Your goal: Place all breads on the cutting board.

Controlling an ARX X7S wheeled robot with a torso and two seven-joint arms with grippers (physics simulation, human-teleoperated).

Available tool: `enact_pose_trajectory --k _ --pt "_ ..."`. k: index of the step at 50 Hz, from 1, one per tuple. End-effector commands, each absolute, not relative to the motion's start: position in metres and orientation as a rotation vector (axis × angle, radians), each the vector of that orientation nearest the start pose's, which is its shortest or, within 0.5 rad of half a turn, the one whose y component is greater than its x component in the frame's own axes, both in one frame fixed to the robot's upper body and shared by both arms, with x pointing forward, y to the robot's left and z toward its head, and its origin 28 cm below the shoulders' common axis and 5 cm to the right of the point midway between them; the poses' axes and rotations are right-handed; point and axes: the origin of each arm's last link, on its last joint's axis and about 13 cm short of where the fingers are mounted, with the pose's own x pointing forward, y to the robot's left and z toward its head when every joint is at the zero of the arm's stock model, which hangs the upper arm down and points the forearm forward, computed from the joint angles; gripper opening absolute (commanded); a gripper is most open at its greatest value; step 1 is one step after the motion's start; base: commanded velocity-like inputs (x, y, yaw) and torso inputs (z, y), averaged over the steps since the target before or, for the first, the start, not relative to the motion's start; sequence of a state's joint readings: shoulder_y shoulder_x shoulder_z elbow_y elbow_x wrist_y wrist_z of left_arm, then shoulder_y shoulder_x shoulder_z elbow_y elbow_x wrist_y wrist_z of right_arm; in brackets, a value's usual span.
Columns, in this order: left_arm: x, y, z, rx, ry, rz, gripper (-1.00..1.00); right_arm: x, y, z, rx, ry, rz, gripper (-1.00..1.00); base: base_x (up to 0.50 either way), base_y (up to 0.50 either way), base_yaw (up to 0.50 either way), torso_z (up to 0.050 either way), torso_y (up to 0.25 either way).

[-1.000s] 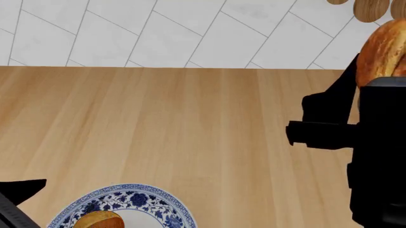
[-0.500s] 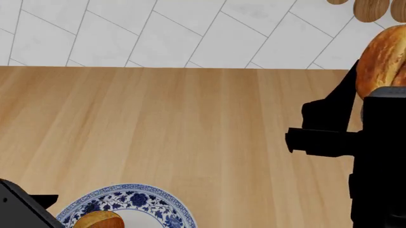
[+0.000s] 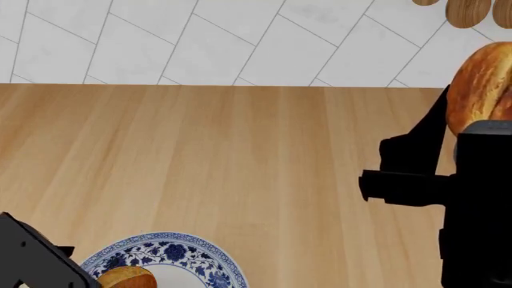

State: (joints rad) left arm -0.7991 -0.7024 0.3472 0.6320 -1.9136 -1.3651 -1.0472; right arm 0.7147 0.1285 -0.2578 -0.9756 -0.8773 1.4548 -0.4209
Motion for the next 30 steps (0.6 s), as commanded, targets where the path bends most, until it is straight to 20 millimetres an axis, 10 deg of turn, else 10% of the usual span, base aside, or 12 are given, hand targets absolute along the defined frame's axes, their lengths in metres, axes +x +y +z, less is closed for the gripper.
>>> enact_pose_trajectory --k 1,30 --pt "0.187 0.222 0.215 0.313 0.468 -0.481 1.0 0.197 -0.137 0.25 -0.267 -0.244 -0.304 -1.0 0.0 0.0 0.0 0.0 0.0" --pt "0.2 0.218 0.203 0.317 0.508 -0.5 1.0 0.195 -0.136 0.253 -0.278 -0.249 -0.303 -1.0 0.0 0.0 0.0 0.0 0.0"
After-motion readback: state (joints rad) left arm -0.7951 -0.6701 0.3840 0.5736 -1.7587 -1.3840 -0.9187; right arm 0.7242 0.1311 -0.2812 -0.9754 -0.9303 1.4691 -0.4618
